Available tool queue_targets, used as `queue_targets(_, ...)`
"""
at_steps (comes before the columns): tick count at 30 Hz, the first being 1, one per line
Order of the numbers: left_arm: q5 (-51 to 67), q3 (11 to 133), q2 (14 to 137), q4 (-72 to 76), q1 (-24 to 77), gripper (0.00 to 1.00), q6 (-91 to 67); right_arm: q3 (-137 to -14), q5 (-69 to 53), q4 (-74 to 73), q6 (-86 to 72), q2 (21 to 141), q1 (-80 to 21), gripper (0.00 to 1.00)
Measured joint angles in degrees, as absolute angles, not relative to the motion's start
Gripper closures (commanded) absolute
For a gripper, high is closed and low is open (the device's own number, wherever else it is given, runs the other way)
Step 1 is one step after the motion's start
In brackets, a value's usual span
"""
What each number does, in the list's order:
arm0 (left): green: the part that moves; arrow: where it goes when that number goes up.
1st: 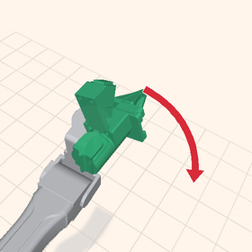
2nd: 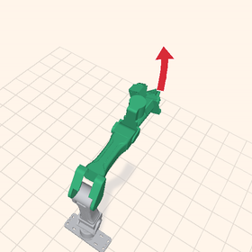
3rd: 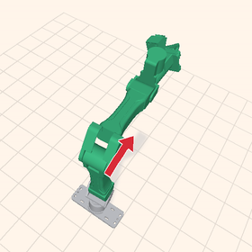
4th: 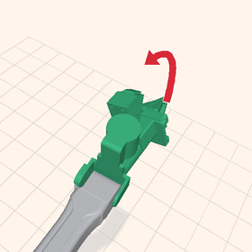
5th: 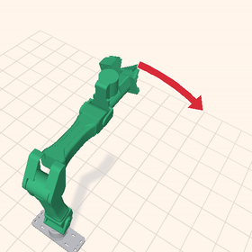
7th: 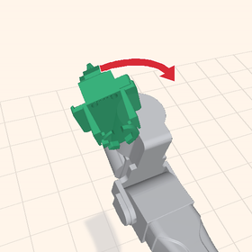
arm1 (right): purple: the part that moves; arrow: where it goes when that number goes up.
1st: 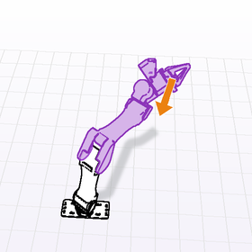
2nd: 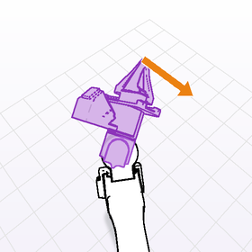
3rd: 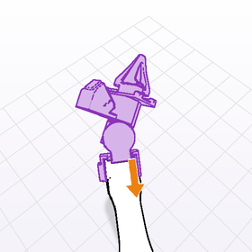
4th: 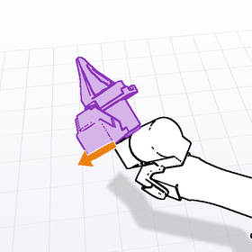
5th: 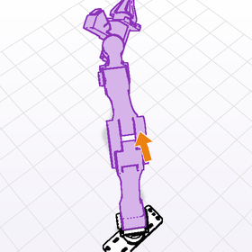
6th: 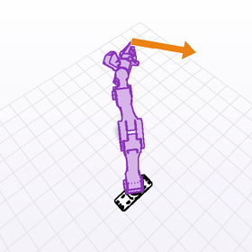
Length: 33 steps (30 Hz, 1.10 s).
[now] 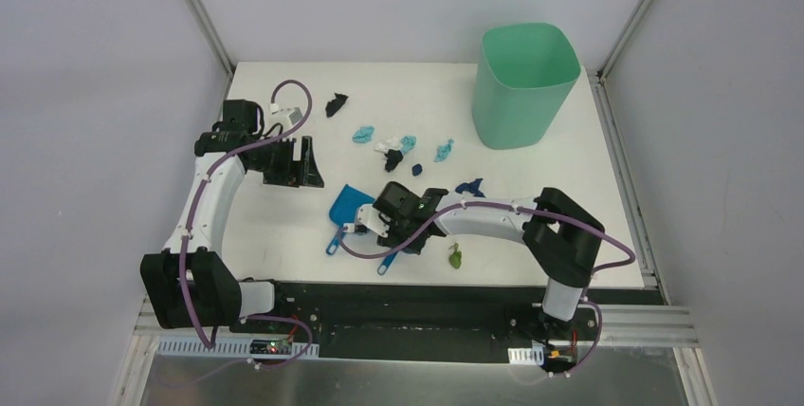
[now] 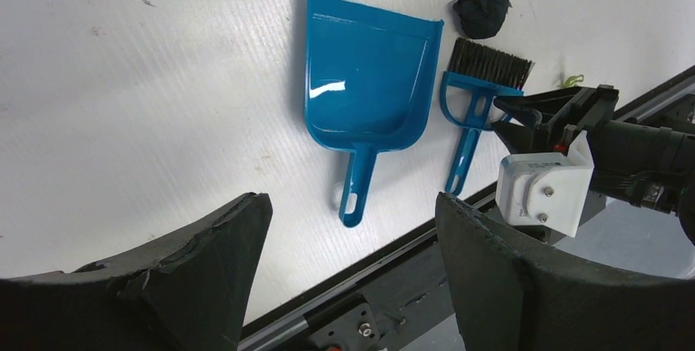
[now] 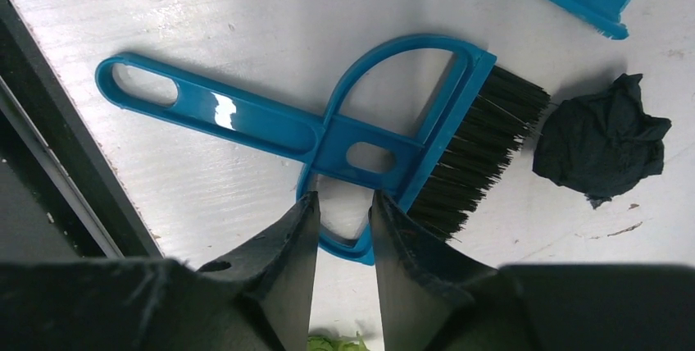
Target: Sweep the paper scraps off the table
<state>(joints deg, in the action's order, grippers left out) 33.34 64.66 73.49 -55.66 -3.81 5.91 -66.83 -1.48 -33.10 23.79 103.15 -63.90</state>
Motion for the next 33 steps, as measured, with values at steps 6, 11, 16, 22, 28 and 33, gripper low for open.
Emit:
queue_targets(6, 33.36, 64.10, 73.32, -55.66, -3.81, 0.22, 6.09, -66.83, -1.96, -35.24, 23.29, 100.33, -63.90, 0.69)
queue_targets(11, 33.36, 63.90, 73.32, -55.66, -3.81, 0.22, 6.24, -66.83, -4.16, -36.93, 22.94, 97.45, -64.40, 0.70)
queue_targets(16, 33.36, 63.86, 73.03, -55.68, -3.81, 0.22, 6.28, -66.39, -5.28, -36.82, 22.81, 97.43, -65.04, 0.70)
queue_targets(22, 33.30, 63.86, 71.83, -55.92, -3.81, 0.22, 6.90, -65.69, -5.32, -35.07, 22.87, 100.25, -65.01, 0.72)
queue_targets(28, 33.32, 63.86, 71.44, -56.05, -3.81, 0.24, 6.94, -64.51, -5.15, -32.86, 22.83, 102.13, -65.01, 0.85)
queue_targets(33, 33.28, 63.70, 71.29, -55.55, -3.38, 0.25, 6.85, -64.49, -4.64, -30.41, 22.79, 102.61, -65.01, 1.00)
